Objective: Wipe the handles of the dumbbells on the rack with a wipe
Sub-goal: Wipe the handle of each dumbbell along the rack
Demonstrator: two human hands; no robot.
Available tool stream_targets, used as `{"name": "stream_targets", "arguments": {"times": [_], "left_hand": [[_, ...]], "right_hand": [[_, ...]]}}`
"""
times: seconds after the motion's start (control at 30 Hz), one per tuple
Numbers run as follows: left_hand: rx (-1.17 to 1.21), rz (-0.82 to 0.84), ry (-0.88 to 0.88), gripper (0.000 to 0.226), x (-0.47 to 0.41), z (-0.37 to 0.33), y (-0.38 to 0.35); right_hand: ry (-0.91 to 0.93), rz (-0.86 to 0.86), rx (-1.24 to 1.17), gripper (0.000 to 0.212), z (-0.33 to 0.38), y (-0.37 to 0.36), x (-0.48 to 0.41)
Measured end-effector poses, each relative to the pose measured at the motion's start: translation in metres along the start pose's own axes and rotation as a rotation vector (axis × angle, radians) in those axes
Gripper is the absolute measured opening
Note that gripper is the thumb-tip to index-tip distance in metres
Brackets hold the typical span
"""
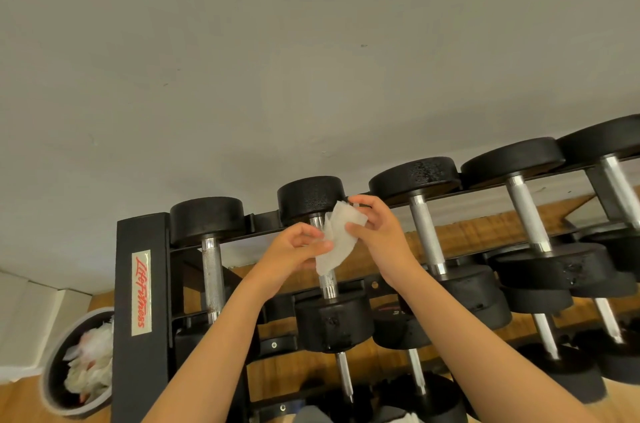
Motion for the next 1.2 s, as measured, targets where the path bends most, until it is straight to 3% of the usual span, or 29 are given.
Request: {"name": "stream_targets", "arguments": {"times": [0.1, 0.33, 0.47, 0.53, 0.67, 0.77, 0.93, 1.07, 1.2], "left_hand": [[-0.052, 0.039, 0.043, 0.053, -0.001, 0.004, -0.005], [0.002, -0.12, 0.017, 0.036, -0.004, 0.011, 0.01], [0.236, -0.202, -0.035, 0.024, -0.003, 0.011, 0.018], [0.288, -0.116, -0.062, 0.029, -0.005, 0.008, 0.013], [0.169, 0.165, 0.007, 0.074, -0.009, 0.004, -0.008], [0.226, 0.273, 0.054, 0.084, -0.011, 0.002, -0.016], [0.255, 0.031, -0.054, 0.064, -0.009, -0.002, -0.009], [0.207, -0.146, -0.197, 0.073, -0.008, -0.005, -0.001], [0.154, -0.132, -0.287, 0.086, -0.005, -0.006, 0.002]], "right_hand": [[-0.007, 0.034, -0.042, 0.046, -0.001, 0.001, -0.004], [-0.046, 0.053, -0.119, 0.053, 0.001, 0.006, -0.007], [-0.048, 0.126, -0.244, 0.054, 0.006, 0.008, -0.004], [-0.062, 0.189, -0.276, 0.055, 0.008, 0.006, -0.003], [-0.094, 0.3, -0.321, 0.063, 0.009, 0.001, 0.0], [-0.107, 0.301, -0.32, 0.061, 0.01, 0.002, 0.001], [-0.135, 0.144, -0.291, 0.061, 0.005, 0.009, 0.0], [-0.151, 0.205, -0.131, 0.075, -0.003, 0.002, 0.008], [-0.059, 0.097, 0.054, 0.055, -0.002, 0.002, 0.006]]}}
Point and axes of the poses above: each hand's wrist, its own x-axis away from the middle knuckle, its own y-axis out of the back of the hand, z = x × y, the point moved 4 cm from there along -x, towards the middle knuckle, and after that the axes turned 12 degrees about x, right-handed, at the moved point
